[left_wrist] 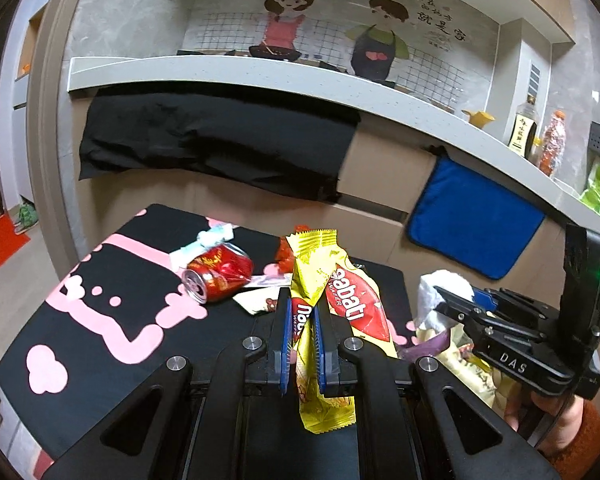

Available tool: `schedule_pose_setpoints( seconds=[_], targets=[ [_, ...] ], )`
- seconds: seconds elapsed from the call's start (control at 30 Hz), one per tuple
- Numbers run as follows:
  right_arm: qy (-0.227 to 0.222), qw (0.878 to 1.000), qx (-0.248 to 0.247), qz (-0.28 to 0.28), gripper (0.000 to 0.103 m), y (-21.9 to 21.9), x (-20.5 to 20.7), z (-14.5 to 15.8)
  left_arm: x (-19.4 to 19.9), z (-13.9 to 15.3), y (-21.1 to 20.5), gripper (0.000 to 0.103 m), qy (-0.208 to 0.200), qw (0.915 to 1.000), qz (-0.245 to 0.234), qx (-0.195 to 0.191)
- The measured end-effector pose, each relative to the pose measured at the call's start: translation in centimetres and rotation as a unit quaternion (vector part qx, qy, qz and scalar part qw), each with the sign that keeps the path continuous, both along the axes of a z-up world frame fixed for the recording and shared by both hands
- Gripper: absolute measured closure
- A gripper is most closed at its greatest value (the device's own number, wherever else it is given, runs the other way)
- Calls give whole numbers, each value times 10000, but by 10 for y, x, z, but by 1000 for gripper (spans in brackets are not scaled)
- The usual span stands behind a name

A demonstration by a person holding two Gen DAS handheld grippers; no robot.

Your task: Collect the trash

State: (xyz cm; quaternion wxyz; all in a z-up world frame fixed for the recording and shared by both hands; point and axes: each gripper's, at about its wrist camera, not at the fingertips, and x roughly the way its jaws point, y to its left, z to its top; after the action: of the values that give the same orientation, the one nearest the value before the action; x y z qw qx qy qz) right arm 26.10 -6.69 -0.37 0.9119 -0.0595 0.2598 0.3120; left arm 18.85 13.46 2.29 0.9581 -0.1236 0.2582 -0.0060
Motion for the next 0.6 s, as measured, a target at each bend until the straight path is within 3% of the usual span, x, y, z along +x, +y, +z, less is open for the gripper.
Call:
schedule_pose_setpoints(
  seconds=[0.13, 0.27, 0.43, 0.6],
  targets=[
    [385, 9968, 559, 431, 76, -8, -2, 1, -2, -7, 0, 93, 103, 9999, 17, 19],
    [625, 9969, 342, 338, 76, 3, 3, -15, -3, -24, 9, 93, 362, 9992, 1, -165],
    [1083, 9929, 426, 242, 76, 6, 16, -32, -8, -47, 22, 93, 636, 9975, 90, -292],
    [1752, 9841, 165, 255, 74, 21, 34, -63, -13, -63, 33, 93, 816, 9955, 142, -460]
  ],
)
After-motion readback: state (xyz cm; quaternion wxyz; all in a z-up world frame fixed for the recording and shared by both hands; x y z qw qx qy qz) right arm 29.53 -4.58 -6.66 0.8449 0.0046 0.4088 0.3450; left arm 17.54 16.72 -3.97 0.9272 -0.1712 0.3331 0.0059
